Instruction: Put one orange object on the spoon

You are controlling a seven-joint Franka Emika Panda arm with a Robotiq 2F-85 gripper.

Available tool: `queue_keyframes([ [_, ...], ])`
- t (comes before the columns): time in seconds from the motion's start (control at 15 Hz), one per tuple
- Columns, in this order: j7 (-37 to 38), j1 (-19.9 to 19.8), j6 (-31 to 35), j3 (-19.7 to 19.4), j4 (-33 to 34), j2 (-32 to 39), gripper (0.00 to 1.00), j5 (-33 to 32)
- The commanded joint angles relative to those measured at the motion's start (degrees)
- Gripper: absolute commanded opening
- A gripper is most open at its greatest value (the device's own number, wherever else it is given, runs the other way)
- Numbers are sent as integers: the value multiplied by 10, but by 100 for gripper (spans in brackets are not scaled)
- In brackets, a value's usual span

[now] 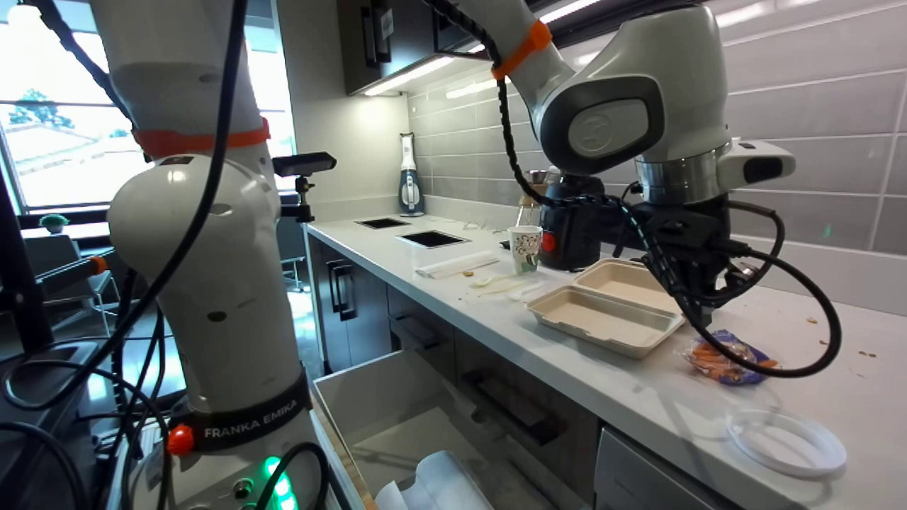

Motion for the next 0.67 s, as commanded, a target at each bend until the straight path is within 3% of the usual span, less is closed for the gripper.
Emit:
queue_keyframes([
  [0.0, -62, -1, 16, -10, -8, 7, 0, 47],
  [0.6, -228, 0, 4, -20, -2, 12, 0, 197],
])
